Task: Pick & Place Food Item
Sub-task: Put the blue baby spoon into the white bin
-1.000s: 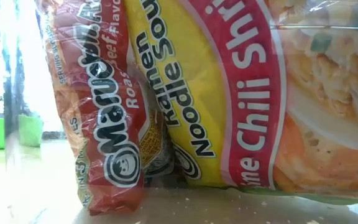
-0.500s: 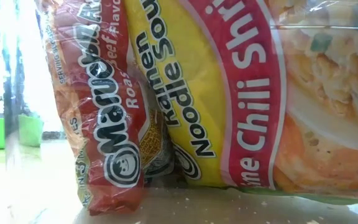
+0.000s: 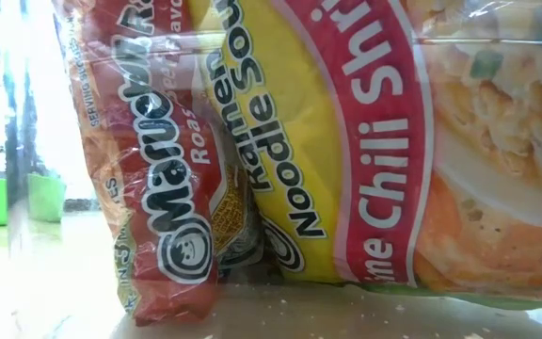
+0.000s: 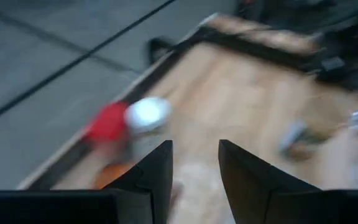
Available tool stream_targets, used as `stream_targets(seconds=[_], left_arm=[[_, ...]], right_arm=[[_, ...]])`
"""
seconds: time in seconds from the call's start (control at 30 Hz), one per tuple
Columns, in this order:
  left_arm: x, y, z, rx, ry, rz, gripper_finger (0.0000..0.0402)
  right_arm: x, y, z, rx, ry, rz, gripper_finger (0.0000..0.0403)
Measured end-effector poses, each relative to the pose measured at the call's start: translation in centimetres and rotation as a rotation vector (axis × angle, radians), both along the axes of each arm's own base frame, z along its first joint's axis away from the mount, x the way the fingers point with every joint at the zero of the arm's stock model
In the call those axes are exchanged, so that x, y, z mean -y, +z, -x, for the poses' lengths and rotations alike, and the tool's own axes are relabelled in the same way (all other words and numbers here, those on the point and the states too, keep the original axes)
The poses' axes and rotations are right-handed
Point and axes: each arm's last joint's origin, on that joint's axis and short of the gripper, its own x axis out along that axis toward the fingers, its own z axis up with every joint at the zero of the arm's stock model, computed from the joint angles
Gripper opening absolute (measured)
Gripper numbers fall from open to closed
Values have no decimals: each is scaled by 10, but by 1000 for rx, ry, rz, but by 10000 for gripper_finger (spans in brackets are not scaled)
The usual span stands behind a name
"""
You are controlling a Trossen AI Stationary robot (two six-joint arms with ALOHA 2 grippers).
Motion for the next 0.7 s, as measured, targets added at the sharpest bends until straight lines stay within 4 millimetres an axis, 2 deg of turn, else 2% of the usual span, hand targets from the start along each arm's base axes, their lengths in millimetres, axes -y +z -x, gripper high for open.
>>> stream_targets(seconds=[0.13,0.33,0.63,0.7], left_arm=[[-10,1,23,-135,112,1,123],[-19,-22,45,-364,215,106,123],[-7,-95,73,-363,374,337,127],[-6,-105,76,-319,412,371,132]], right_arm=[[0,0,0,-4,0,7,171],[0,0,0,-6,0,11,171],[0,-1,0,-7,0,12,171],[0,-1,0,-8,-1,13,171]])
